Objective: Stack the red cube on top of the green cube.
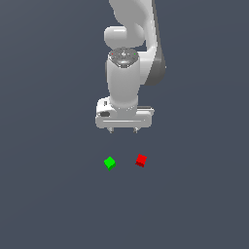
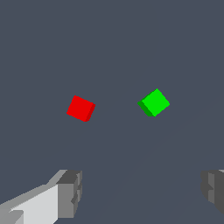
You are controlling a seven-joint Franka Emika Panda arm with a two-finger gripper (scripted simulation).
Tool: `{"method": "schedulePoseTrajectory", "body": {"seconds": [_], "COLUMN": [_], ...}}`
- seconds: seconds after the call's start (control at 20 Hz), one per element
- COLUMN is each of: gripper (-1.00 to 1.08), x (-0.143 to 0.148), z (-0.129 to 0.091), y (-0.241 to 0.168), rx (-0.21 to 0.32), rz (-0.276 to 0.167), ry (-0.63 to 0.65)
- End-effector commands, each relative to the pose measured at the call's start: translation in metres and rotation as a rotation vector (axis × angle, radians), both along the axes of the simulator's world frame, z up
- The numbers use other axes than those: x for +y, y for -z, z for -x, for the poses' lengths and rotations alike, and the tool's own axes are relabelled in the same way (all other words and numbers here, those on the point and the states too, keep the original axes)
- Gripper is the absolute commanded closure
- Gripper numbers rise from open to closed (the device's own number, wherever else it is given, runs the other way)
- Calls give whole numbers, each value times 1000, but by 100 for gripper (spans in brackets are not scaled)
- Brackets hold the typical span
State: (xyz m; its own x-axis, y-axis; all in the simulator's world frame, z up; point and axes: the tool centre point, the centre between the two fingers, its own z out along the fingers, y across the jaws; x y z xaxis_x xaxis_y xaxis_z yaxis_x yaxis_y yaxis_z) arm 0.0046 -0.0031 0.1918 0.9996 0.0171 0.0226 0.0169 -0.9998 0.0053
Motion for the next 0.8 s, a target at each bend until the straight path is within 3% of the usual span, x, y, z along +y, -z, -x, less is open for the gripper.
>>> {"method": "schedulePoseTrajectory", "body": {"seconds": [0.0,0.75], "gripper": [-92,-92], "x": [0,25], "z": [0,-10], "y": [0,33], "rx": [0,6], "rz": [0,-2], "ry": [0,112]}}
